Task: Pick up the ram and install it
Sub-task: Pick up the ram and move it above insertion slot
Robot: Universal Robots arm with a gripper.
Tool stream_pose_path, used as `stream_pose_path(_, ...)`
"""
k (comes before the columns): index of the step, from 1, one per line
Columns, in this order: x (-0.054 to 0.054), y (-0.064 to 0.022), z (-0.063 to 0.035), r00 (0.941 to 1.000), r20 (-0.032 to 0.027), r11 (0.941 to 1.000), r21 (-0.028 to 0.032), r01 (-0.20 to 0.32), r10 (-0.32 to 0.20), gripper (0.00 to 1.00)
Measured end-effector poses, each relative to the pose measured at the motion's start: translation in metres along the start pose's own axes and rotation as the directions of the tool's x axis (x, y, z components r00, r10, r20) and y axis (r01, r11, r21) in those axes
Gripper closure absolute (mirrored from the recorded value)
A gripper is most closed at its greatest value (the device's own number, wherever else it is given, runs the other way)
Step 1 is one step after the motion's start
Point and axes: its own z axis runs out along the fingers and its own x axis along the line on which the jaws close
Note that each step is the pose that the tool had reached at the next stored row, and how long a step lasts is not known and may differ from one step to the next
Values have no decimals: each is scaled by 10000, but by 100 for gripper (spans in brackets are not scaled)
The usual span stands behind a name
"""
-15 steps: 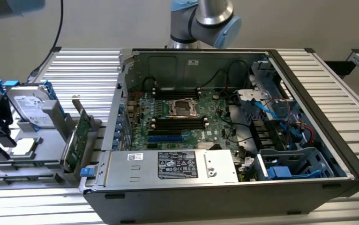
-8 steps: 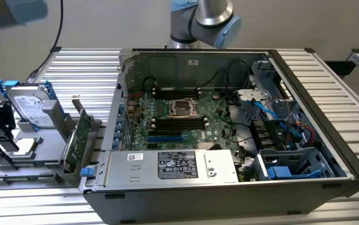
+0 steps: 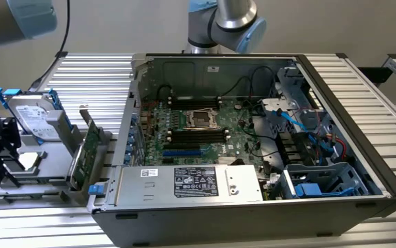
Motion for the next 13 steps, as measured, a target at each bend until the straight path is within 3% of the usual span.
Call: stream_pose_path(13, 11, -15, 236, 10000, -1, 10000, 1, 30, -30, 64)
